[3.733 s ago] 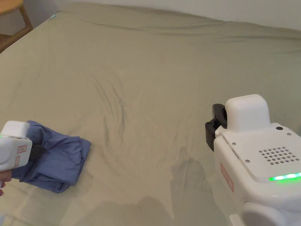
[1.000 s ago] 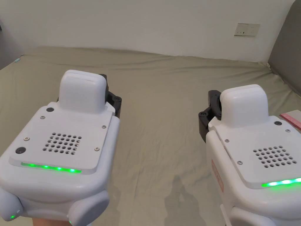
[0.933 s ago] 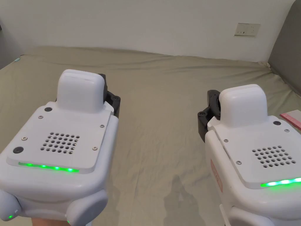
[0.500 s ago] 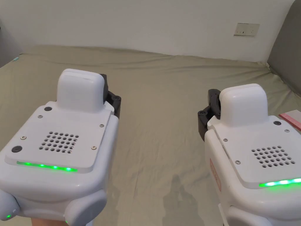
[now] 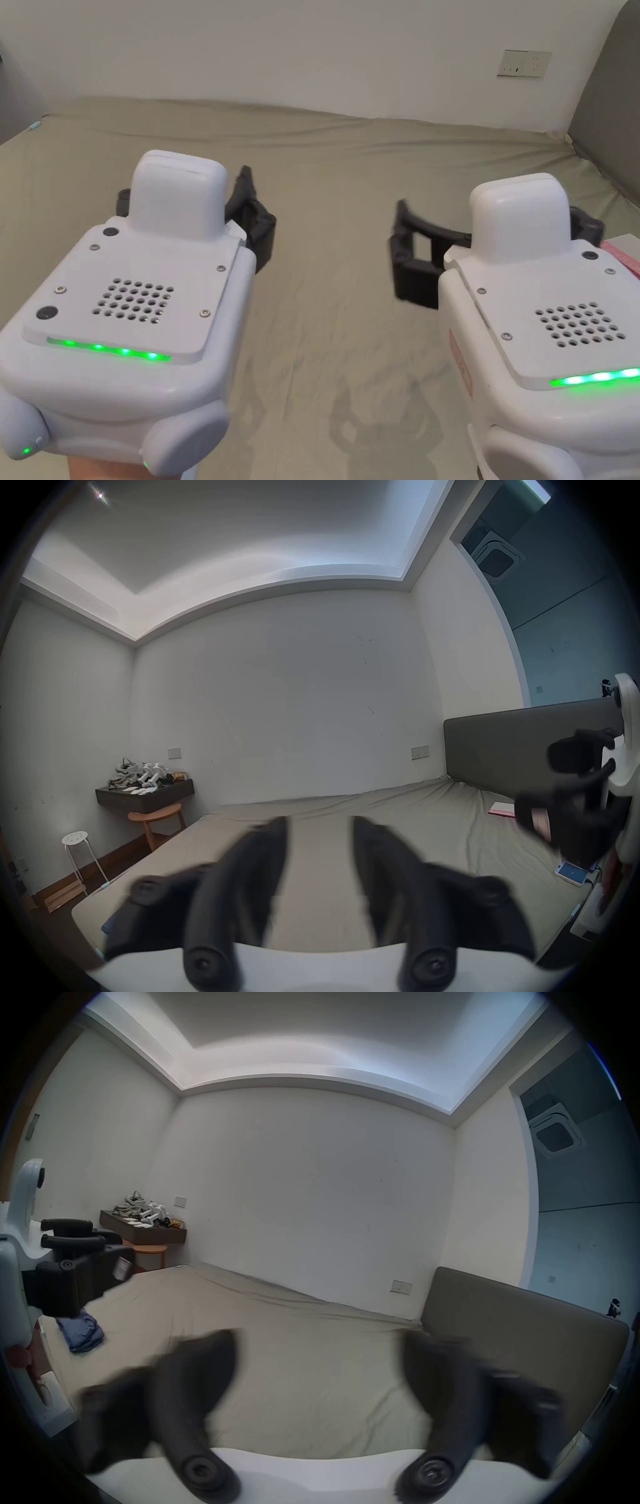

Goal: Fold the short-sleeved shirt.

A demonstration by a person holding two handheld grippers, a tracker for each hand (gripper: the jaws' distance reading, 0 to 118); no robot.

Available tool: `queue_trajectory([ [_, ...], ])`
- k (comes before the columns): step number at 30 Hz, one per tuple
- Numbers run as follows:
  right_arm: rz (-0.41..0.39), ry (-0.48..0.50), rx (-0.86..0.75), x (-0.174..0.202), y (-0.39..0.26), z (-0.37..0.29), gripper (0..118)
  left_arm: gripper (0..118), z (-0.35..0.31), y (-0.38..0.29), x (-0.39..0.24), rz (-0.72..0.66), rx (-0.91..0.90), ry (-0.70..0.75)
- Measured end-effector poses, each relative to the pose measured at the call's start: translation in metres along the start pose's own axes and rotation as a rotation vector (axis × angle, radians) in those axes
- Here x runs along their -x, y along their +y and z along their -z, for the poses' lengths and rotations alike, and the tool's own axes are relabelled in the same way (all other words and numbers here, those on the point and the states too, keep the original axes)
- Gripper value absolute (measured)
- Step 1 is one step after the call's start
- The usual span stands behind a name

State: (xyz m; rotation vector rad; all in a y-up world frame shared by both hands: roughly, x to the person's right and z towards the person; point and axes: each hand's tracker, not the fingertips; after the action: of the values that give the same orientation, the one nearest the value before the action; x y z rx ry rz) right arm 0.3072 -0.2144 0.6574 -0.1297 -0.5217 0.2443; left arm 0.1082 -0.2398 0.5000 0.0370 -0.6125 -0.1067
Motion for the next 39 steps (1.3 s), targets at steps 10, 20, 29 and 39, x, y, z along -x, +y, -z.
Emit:
queue_trajectory([
  [10,0.196,0.031,0.086,-0.013,0.010,0.003,118,118,0.003,0.002,-0.001,0.007,0.004,-0.014],
  [20,0.156,-0.084,0.201,-0.005,0.024,0.003,118,118,0.000,0.003,0.001,0.000,0.002,-0.017],
  [29,0.129,-0.080,0.221,0.007,0.026,-0.002,118,118,-0.003,0.004,0.003,-0.002,0.008,-0.017],
  [39,0.167,-0.017,0.223,0.003,0.023,-0.003,118,118,-0.004,0.003,0.001,0.014,0.010,-0.020],
])
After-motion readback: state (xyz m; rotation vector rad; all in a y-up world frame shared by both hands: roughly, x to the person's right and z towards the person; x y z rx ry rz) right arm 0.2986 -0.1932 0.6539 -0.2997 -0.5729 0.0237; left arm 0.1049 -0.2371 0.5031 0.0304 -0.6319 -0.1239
